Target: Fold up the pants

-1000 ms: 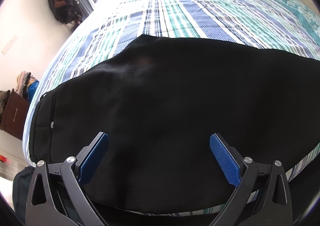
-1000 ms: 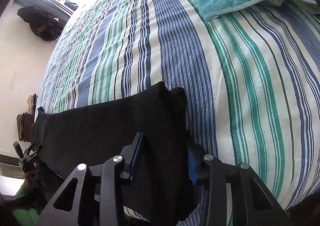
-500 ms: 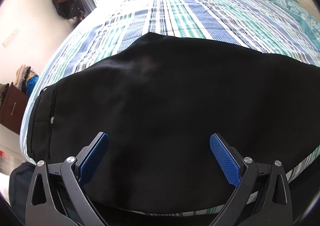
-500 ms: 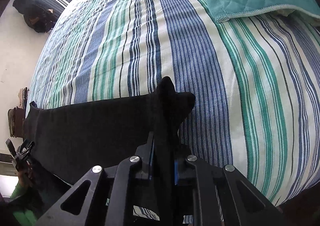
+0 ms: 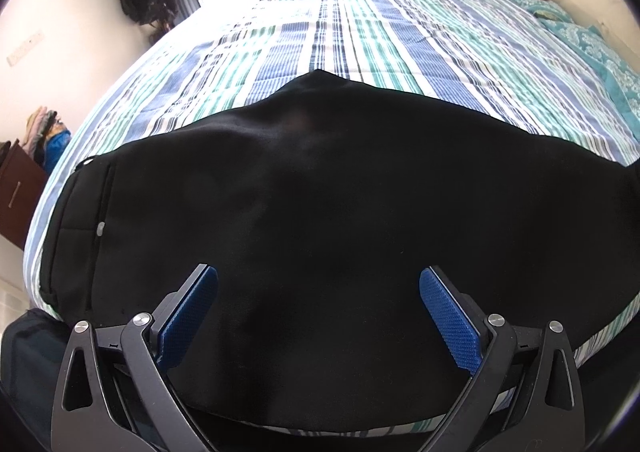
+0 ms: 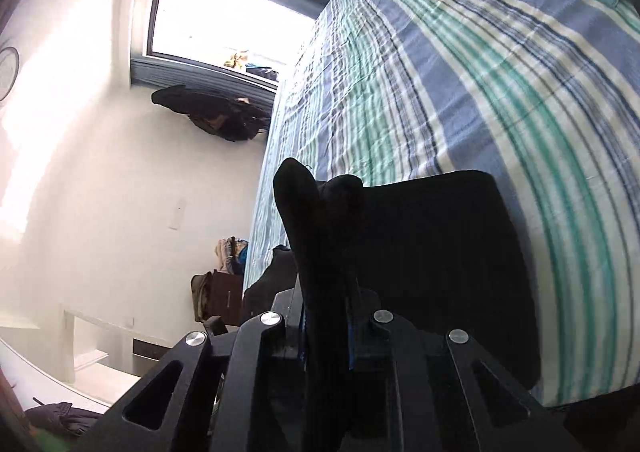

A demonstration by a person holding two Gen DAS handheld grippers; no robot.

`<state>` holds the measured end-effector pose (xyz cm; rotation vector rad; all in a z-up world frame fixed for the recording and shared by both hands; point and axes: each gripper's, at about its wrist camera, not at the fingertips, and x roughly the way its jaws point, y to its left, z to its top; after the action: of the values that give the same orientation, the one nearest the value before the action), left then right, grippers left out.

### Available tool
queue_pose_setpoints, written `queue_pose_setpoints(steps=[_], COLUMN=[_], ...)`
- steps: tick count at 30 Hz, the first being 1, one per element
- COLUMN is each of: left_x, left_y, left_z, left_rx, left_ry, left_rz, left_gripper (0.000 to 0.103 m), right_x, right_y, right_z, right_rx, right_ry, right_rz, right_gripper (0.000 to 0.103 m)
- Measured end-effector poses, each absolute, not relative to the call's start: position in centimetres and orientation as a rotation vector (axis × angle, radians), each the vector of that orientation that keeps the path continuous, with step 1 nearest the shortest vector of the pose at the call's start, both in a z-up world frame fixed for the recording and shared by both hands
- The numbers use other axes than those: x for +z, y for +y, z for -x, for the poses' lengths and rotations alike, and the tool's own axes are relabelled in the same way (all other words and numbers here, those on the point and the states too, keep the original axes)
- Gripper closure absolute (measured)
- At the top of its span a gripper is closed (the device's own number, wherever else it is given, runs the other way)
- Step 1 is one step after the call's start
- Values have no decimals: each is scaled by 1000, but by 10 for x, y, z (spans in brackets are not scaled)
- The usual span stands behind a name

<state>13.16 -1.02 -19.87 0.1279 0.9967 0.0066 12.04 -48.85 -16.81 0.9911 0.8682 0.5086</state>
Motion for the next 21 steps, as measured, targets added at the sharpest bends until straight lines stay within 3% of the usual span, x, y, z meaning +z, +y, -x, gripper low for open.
queue_pose_setpoints(steps=[7, 11, 13, 15, 21], left_x=[-191, -192, -192, -190, -173], left_y=[10, 19, 21, 22, 7], left_z=[-130, -130, -130, -128, -117], left_rx=[22, 30, 29, 17, -164], left_ry=[979, 986, 990, 988, 961], left_rz=[-58, -19, -8, -2, 83], left_gripper=[2, 2, 2, 2, 2], right_x=[-189, -201, -210, -214, -185], right_y=[-334, -253, -222, -205, -245], right_z=[-159, -173, -176, -171, -103], right_rx=[603, 541, 483, 478, 470], right_ry=[917, 991, 1036, 1047, 886], right_rz=[-945, -692, -555, -485, -430], right_gripper=[88, 86, 74, 45, 24])
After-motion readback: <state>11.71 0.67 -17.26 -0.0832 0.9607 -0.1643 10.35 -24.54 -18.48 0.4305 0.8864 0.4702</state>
